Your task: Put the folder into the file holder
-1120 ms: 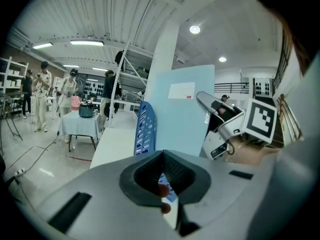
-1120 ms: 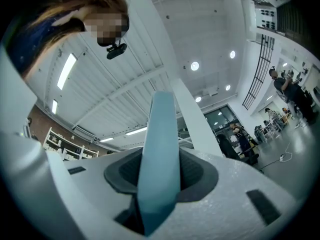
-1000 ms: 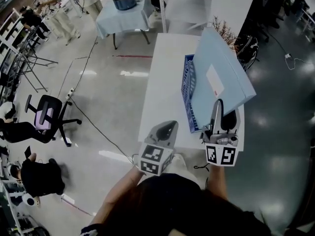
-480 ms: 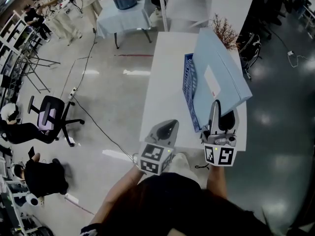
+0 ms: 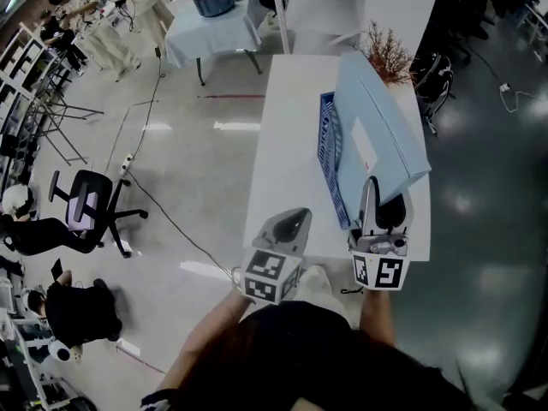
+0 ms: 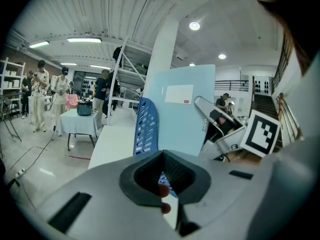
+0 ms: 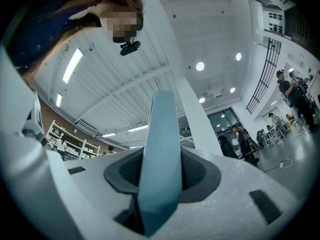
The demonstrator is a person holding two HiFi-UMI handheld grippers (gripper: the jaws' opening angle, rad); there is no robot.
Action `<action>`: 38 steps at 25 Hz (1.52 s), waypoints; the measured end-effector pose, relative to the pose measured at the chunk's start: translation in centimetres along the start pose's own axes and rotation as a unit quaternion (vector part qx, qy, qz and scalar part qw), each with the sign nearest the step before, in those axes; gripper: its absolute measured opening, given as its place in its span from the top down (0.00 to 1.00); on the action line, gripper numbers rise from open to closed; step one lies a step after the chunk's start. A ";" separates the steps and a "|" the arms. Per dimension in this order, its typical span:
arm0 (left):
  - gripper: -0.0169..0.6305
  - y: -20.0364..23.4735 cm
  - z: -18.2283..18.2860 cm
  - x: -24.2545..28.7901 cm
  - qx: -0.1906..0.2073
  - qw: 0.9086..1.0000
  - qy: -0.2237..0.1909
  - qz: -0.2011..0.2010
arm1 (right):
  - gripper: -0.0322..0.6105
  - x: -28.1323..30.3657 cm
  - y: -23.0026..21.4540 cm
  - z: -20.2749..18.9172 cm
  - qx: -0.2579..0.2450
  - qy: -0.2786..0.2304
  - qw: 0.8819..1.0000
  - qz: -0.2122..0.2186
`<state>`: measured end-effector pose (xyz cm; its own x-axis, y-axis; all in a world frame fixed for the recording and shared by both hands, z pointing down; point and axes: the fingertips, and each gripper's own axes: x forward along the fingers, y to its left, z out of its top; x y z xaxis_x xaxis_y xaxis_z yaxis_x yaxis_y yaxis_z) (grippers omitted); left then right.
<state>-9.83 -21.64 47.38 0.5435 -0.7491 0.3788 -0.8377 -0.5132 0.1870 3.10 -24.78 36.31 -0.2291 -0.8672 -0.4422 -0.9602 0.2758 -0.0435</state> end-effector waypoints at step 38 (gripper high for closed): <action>0.97 -1.0 -0.4 0.2 -0.013 1.000 -0.002 -0.019 | 0.71 -1.3 0.1 -5.4 0.003 0.108 0.994 0.002</action>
<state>-8.90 -21.10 47.66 0.5745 -0.7315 0.3672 -0.8179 -0.5296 0.2246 2.47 -25.84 41.76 -0.2629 -0.9344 -0.2404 -0.9583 0.2818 -0.0473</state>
